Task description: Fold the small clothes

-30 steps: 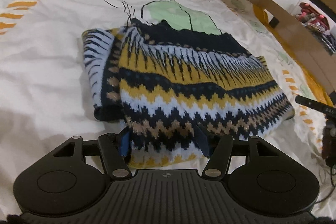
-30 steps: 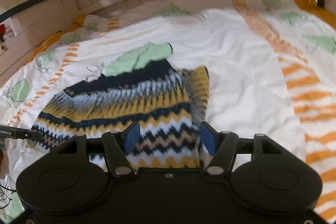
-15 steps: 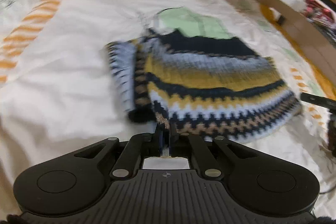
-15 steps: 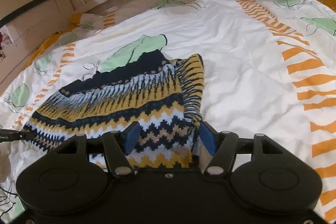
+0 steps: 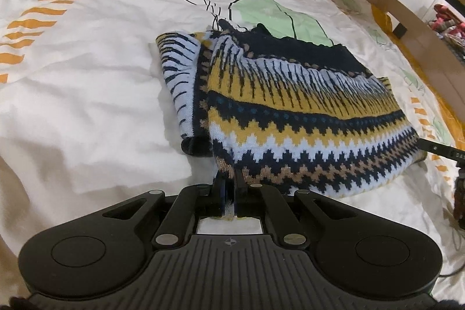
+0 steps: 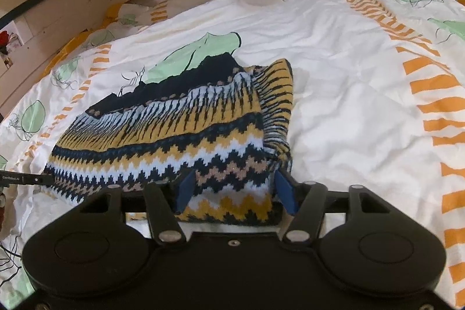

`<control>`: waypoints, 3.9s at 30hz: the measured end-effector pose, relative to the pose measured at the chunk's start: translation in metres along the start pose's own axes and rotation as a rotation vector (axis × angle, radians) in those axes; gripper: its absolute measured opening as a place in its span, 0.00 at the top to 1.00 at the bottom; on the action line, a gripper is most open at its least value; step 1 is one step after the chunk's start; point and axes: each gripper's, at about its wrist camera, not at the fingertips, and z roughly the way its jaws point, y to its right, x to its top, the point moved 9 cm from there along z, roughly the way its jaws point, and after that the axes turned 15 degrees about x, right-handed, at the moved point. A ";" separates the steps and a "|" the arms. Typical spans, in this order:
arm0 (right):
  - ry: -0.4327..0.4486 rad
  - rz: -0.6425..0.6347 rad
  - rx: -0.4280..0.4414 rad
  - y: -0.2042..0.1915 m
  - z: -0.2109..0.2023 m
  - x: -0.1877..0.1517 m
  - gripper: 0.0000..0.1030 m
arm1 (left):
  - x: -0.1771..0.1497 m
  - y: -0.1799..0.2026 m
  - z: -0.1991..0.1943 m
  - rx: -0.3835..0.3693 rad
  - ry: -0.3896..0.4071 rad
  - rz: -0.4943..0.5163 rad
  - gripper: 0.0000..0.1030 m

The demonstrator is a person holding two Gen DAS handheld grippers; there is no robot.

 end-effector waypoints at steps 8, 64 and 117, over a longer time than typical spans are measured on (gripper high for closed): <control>-0.034 -0.054 -0.104 0.004 -0.007 -0.002 0.91 | -0.001 -0.005 -0.002 0.048 0.012 0.025 0.95; -0.016 0.097 -0.029 0.013 0.002 0.015 0.00 | 0.076 0.147 0.087 0.300 0.027 0.177 0.00; -0.039 0.137 0.032 0.017 0.035 -0.010 0.00 | 0.085 0.125 0.057 0.116 0.024 0.111 0.01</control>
